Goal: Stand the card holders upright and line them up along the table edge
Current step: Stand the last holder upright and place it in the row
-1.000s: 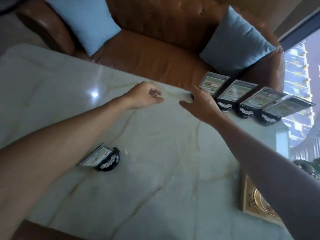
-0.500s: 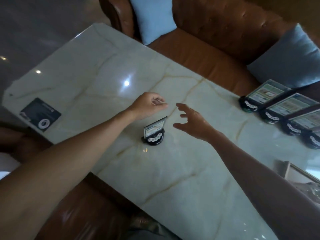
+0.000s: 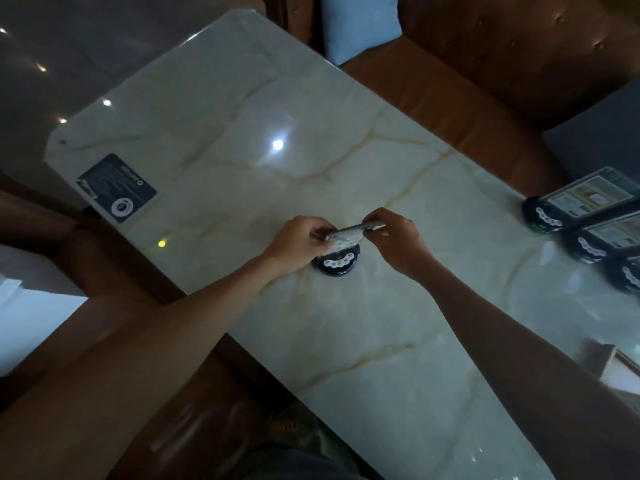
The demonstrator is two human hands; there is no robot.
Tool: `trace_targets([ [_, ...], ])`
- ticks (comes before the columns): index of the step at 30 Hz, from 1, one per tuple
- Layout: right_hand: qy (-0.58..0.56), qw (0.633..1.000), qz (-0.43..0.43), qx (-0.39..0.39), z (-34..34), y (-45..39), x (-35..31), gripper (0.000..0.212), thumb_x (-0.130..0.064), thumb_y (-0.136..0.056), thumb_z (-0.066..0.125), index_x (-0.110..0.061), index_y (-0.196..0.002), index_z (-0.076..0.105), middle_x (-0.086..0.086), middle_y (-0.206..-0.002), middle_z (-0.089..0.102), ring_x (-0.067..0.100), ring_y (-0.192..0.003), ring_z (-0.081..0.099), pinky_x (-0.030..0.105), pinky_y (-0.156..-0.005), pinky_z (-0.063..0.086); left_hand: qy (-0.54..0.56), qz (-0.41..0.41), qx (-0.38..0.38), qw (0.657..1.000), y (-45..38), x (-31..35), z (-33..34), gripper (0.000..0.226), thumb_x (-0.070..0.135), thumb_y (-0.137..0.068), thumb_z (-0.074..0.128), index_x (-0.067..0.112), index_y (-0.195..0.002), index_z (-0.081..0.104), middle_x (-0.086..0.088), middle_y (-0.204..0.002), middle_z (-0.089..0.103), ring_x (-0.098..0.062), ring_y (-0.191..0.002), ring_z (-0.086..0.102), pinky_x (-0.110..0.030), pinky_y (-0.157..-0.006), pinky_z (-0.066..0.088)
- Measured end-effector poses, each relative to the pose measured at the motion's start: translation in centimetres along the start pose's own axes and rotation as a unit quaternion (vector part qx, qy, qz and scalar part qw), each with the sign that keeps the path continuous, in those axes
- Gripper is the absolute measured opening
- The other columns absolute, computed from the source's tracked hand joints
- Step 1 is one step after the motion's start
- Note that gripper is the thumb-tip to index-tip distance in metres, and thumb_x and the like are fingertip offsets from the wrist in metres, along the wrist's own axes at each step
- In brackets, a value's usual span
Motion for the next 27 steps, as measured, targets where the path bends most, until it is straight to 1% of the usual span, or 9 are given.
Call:
trace_targets([
  [3, 0.027, 1.000, 0.001, -0.004, -1.0, -0.6, 0.3, 0.011, -0.019, -0.088, 0.065, -0.030, -0.091, 0.067, -0.011, -0.082, 0.068, 0.003, -0.074, 0.062, 0.021, -0.061, 0.042, -0.011, 0.010, 0.035, 0.999, -1.3, 1.1, -0.5, 0.016, 0.018, -0.082, 0.070, 0.026, -0.094, 0.077, 0.014, -0.080, 0.073, 0.005, -0.074, 0.066, -0.013, -0.066, 0.045],
  [7, 0.066, 0.998, -0.022, 0.000, -3.8, -1.7, 0.8, 0.011, -0.021, -0.094, 0.058, -0.024, -0.097, 0.068, -0.003, -0.084, 0.068, 0.019, -0.075, 0.062, 0.027, -0.058, 0.042, -0.021, 0.031, 0.042, 0.998, -4.1, 3.7, -0.3, 0.013, 0.014, -0.087, 0.069, 0.014, -0.097, 0.077, 0.005, -0.084, 0.073, -0.004, -0.077, 0.066, -0.002, -0.060, 0.041],
  [9, 0.084, 0.996, -0.033, 0.006, -5.7, -2.4, 1.1, 0.015, -0.022, -0.096, 0.055, -0.022, -0.103, 0.068, 0.005, -0.091, 0.072, 0.027, -0.083, 0.066, 0.036, -0.067, 0.052, -0.021, 0.041, 0.035, 0.998, -5.7, 5.4, 0.5, 0.013, 0.012, -0.088, 0.068, 0.010, -0.097, 0.076, 0.005, -0.085, 0.072, -0.006, -0.079, 0.067, 0.001, -0.060, 0.040],
  [11, 0.097, 0.995, -0.035, 0.009, -8.0, -3.3, 1.7, 0.019, -0.023, -0.096, 0.053, -0.028, -0.109, 0.066, 0.007, -0.098, 0.074, 0.027, -0.087, 0.067, 0.042, -0.074, 0.056, -0.012, 0.050, 0.024, 0.998, -7.6, 7.3, 1.7, 0.011, 0.012, -0.089, 0.067, 0.009, -0.096, 0.075, 0.003, -0.087, 0.073, -0.008, -0.081, 0.068, 0.000, -0.062, 0.042],
  [15, 0.122, 0.992, -0.029, 0.027, -13.6, -5.2, 3.9, 0.024, -0.020, -0.094, 0.054, -0.033, -0.110, 0.067, 0.004, -0.102, 0.074, 0.025, -0.090, 0.066, 0.042, -0.078, 0.055, 0.023, 0.056, 0.018, 0.998, -12.6, 10.9, 4.4, 0.010, 0.011, -0.087, 0.070, 0.006, -0.095, 0.071, -0.007, -0.093, 0.078, -0.016, -0.085, 0.074, -0.026, -0.076, 0.057],
  [17, 0.128, 0.991, -0.021, 0.041, -16.6, -6.1, 5.6, 0.024, -0.018, -0.093, 0.056, -0.029, -0.109, 0.070, 0.002, -0.102, 0.074, 0.024, -0.093, 0.066, 0.042, -0.082, 0.054, 0.033, 0.062, 0.017, 0.997, -15.3, 12.9, 6.2, 0.011, 0.012, -0.085, 0.072, 0.006, -0.093, 0.070, -0.010, -0.090, 0.077, -0.020, -0.083, 0.074, -0.030, -0.076, 0.058],
  [23, 0.205, 0.974, -0.001, 0.093, -25.4, -8.2, 10.6, 0.029, -0.025, -0.092, 0.054, -0.027, -0.115, 0.071, 0.006, -0.107, 0.075, 0.029, -0.096, 0.068, 0.035, -0.075, 0.053, 0.046, 0.114, -0.006, 0.992, -22.6, 19.7, 12.0, 0.012, 0.011, -0.085, 0.073, 0.007, -0.096, 0.074, -0.005, -0.089, 0.077, -0.016, -0.081, 0.074, -0.031, -0.078, 0.060],
  [25, 0.229, 0.967, 0.021, 0.109, -28.0, -8.9, 12.7, 0.031, -0.027, -0.090, 0.055, -0.024, -0.116, 0.072, 0.010, -0.108, 0.074, 0.032, -0.096, 0.067, 0.034, -0.074, 0.052, 0.046, 0.130, -0.009, 0.990, -24.5, 21.9, 14.0, 0.014, 0.012, -0.084, 0.074, 0.009, -0.098, 0.076, -0.003, -0.091, 0.078, -0.011, -0.082, 0.074, -0.026, -0.078, 0.060],
  [27, 0.250, 0.959, 0.050, 0.126, -30.3, -9.3, 14.7, 0.031, -0.030, -0.087, 0.057, -0.020, -0.112, 0.073, 0.013, -0.104, 0.074, 0.034, -0.091, 0.066, 0.032, -0.068, 0.048, 0.042, 0.147, -0.011, 0.988, -26.1, 23.8, 16.0, 0.015, 0.013, -0.085, 0.074, 0.010, -0.099, 0.077, 0.001, -0.092, 0.078, 0.002, -0.078, 0.071, -0.015, -0.074, 0.057],
])
Point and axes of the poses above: each hand's wrist, its own y-axis away from the middle knuckle, its own z-axis out of the palm, x = y × z, the point moved 8 cm from there along -y, towards the middle knuckle
